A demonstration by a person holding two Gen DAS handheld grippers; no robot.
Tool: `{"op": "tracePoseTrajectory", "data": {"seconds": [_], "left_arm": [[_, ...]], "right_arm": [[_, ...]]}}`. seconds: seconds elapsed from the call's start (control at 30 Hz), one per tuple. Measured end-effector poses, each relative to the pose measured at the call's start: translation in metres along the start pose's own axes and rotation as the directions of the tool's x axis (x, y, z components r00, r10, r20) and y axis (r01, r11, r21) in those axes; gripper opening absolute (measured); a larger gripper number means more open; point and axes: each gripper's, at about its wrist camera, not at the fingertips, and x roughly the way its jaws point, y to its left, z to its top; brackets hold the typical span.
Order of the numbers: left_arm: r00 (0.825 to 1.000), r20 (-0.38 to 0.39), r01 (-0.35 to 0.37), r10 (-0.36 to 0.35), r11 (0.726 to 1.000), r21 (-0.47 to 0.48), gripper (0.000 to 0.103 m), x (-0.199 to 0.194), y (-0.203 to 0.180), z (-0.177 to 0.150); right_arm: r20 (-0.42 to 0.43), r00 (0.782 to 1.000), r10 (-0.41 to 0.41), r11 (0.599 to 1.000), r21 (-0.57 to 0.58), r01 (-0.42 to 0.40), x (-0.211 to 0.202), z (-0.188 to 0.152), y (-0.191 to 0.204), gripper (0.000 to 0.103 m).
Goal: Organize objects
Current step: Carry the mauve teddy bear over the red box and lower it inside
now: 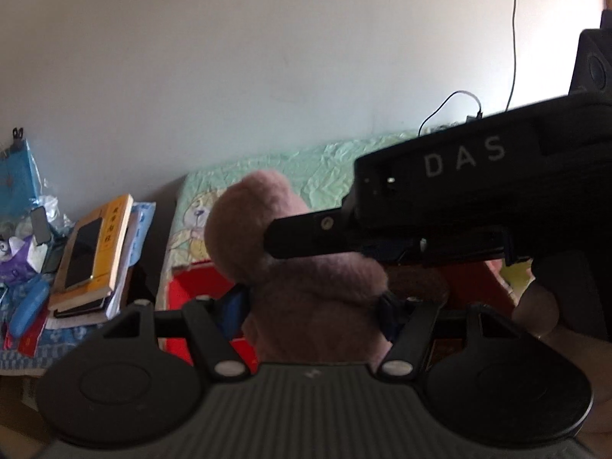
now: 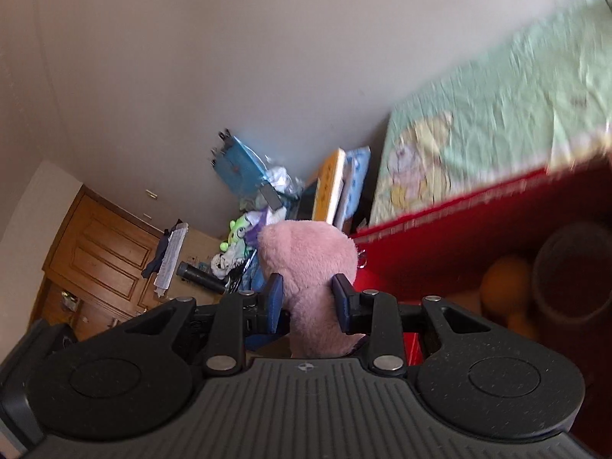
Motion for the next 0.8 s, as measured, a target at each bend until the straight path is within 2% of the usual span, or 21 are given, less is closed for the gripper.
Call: {"op": "tracePoseTrajectory", "data": {"seconds": [0.17, 0.3, 0.4, 0.53, 0.67, 0.8], "left_arm": [[0.994, -0.102, -0.028, 0.031, 0.999, 0.030, 0.066, 0.023, 0.022, -0.019], [0.990, -0.112, -0.072, 0.080, 0.995, 0.074, 0.064, 0.031, 0.027, -0.026], [0.987, -0.125, -0.087, 0.099, 0.992, 0.096, 0.070, 0.039, 0.033, -0.029], [0.981, -0.166, -0.088, 0.104, 0.991, 0.096, 0.068, 0.049, 0.040, -0.038], [0.984, -0.157, -0.074, 0.083, 0.995, 0.060, 0.067, 0.038, 0.049, -0.043], [0.984, -0.152, -0.088, 0.092, 0.995, 0.036, 0.066, 0.034, 0.056, -0.042]], "right_arm": [[-0.075, 0.997, -0.012, 0.986, 0.164, 0.024, 0.038, -0.011, -0.015, 0.032], [-0.115, 0.993, 0.008, 0.966, 0.256, 0.022, 0.055, -0.018, -0.026, 0.029], [-0.134, 0.991, -0.020, 0.969, 0.243, 0.053, 0.061, -0.018, -0.023, 0.034], [-0.119, 0.993, -0.020, 0.976, 0.214, 0.045, 0.053, -0.015, -0.021, 0.034], [-0.101, 0.994, -0.045, 0.980, 0.190, 0.064, 0.046, -0.010, -0.025, 0.034], [-0.120, 0.991, -0.056, 0.979, 0.191, 0.079, 0.052, -0.010, -0.028, 0.033]]}}
